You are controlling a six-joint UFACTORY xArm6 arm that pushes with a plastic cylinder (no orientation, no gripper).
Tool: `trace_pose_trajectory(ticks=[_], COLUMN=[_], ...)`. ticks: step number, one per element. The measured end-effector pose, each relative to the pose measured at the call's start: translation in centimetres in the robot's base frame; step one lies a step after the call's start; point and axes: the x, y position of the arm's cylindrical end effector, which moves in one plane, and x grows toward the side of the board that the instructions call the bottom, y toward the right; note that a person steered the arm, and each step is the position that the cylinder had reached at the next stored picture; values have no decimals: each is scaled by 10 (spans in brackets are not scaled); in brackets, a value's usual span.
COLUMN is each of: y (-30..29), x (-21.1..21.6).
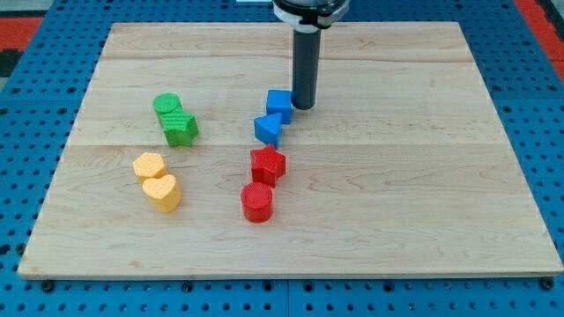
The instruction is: Separate the green blocks
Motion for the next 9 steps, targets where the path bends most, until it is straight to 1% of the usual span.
trace_pose_trajectory(ticks=[1,2,3,4,5,6,7,8,9], y=[-6,-6,-37,-164,-233,-204,-152,-153,-135], x=[-1,-27,-70,-70,-46,16,16,10,49])
